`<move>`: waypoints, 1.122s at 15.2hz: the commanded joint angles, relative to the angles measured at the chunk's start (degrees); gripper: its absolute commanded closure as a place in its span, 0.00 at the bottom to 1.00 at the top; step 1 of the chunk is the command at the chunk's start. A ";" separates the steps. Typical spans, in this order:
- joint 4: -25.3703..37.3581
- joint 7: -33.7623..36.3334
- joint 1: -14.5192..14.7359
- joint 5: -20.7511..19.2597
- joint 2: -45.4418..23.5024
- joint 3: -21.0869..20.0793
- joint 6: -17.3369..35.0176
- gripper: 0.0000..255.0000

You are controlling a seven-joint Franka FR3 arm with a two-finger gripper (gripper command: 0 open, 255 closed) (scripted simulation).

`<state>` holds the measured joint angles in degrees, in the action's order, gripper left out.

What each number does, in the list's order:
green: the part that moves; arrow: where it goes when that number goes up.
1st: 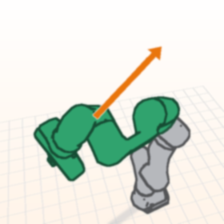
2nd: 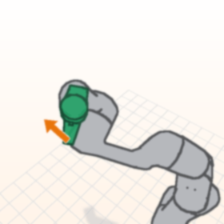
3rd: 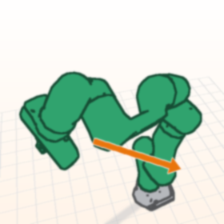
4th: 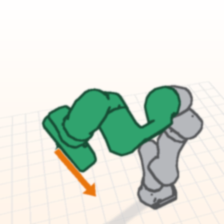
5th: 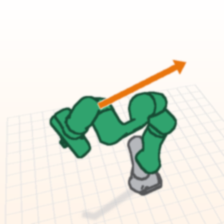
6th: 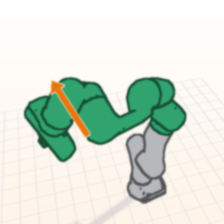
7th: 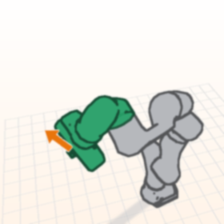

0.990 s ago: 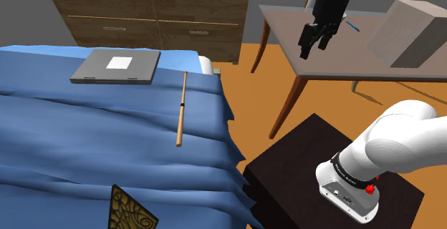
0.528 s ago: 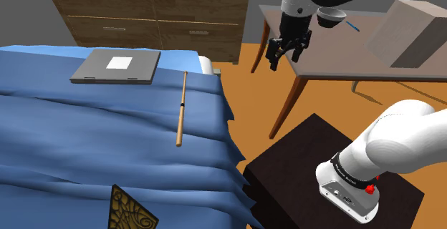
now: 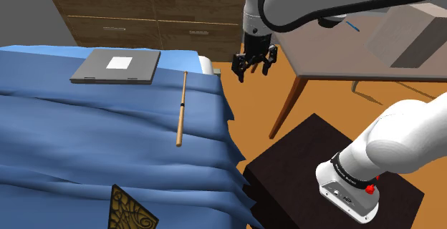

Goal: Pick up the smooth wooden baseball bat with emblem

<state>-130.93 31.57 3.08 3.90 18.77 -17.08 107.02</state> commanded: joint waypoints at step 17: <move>30.72 31.65 5.99 -13.95 -41.52 -5.12 7.92 0.00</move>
<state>-103.20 61.60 8.22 -9.04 -19.88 -22.50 115.32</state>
